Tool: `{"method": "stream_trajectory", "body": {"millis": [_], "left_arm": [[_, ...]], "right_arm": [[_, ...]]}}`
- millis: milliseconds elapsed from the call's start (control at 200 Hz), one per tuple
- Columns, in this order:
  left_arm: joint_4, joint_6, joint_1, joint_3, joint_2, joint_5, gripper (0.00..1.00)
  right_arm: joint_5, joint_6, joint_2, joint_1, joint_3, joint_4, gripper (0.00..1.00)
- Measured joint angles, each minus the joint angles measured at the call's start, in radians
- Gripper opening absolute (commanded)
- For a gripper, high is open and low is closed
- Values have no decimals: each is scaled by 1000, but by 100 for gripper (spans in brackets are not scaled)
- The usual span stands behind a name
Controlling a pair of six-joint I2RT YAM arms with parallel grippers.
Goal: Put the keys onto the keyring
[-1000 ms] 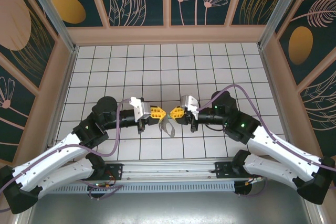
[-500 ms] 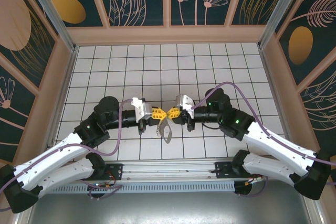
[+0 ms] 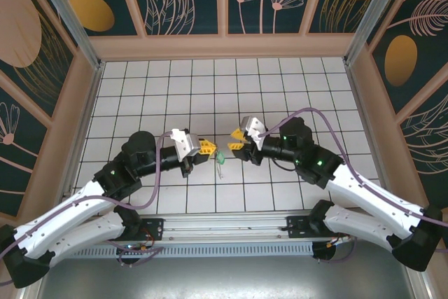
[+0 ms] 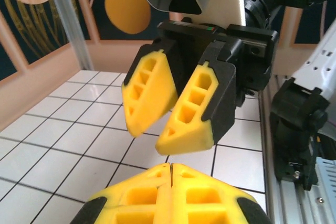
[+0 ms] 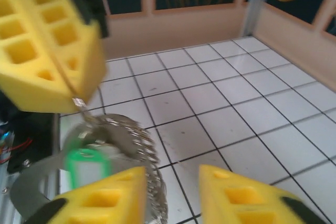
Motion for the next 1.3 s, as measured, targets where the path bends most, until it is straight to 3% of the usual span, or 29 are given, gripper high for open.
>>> {"method": "stream_trajectory", "body": {"millis": [80,390,415,435,756,1301], "left_arm": [[-12,-2,0,0,-5,-48,0],[-32,-72,35,-2,150,-243,0],[-34,-79,42,-1,170,-251,0],[-35,-84,51,-1,190,-258,0],[-71,-123,143,159,480,-289,0],[-26,-124,187,531,957,-195,0]], "right_arm": [[33,16,-2,-8,-21,39,70],[230,85,-16,-14,-92,153,83],[249,98,-23,-19,-105,160,96],[260,109,-28,-24,-114,162,99],[329,227,-124,-175,-264,180,99],[305,260,-135,-251,-286,218,99]]}}
